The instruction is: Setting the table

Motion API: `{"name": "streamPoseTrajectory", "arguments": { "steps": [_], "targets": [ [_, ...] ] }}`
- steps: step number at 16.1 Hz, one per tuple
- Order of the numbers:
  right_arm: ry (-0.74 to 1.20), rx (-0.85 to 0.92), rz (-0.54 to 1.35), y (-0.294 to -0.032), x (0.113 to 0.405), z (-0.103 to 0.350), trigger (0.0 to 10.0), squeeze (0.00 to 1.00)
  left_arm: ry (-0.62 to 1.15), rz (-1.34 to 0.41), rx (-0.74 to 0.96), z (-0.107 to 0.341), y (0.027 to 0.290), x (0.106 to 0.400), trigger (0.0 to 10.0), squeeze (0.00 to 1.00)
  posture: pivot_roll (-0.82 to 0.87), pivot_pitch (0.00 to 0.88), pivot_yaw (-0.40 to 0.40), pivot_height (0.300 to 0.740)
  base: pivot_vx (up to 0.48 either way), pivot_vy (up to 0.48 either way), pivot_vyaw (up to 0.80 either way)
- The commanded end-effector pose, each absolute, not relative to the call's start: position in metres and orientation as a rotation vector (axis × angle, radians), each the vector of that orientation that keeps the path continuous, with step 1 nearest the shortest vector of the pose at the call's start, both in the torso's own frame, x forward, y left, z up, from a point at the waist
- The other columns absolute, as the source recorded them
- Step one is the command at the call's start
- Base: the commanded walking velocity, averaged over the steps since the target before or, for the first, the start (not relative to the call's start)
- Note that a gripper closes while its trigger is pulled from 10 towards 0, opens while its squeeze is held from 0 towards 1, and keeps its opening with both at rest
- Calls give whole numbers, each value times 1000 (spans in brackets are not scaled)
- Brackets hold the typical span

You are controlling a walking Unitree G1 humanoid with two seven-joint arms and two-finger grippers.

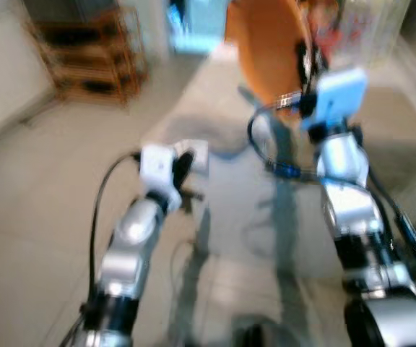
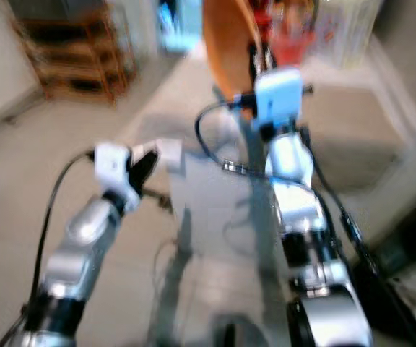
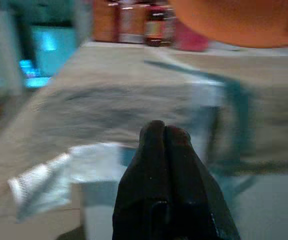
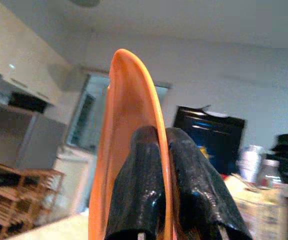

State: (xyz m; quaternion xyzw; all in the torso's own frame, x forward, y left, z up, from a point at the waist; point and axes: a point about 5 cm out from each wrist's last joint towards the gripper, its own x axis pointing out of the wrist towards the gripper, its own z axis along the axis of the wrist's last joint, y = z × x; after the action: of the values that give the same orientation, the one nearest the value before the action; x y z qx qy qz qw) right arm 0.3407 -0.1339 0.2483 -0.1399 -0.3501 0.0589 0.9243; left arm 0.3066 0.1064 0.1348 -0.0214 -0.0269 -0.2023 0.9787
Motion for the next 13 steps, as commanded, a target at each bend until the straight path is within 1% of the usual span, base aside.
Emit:
{"name": "streamPoseTrajectory", "arguments": {
  "steps": [1,2,3,13],
  "targets": [
    [-770,-280,96,-139,339,260,0,0,-86,-423,-31,142,105,308,10000,0,-80,0,44,736,0,0,0],
    [-759,-283,104,-139,339,257,0,0,-88,-430,-26,142,105,307,10000,0,-80,0,44,736,0,0,0],
    [-753,-284,109,-138,339,256,0,0,-89,-432,-28,142,105,307,10000,0,-83,0,45,736,0,-296,0],
    [-731,-305,118,-138,338,249,0,0,-97,-461,-44,141,102,307,10000,0,-89,0,43,736,0,-462,0]
  ]
}}
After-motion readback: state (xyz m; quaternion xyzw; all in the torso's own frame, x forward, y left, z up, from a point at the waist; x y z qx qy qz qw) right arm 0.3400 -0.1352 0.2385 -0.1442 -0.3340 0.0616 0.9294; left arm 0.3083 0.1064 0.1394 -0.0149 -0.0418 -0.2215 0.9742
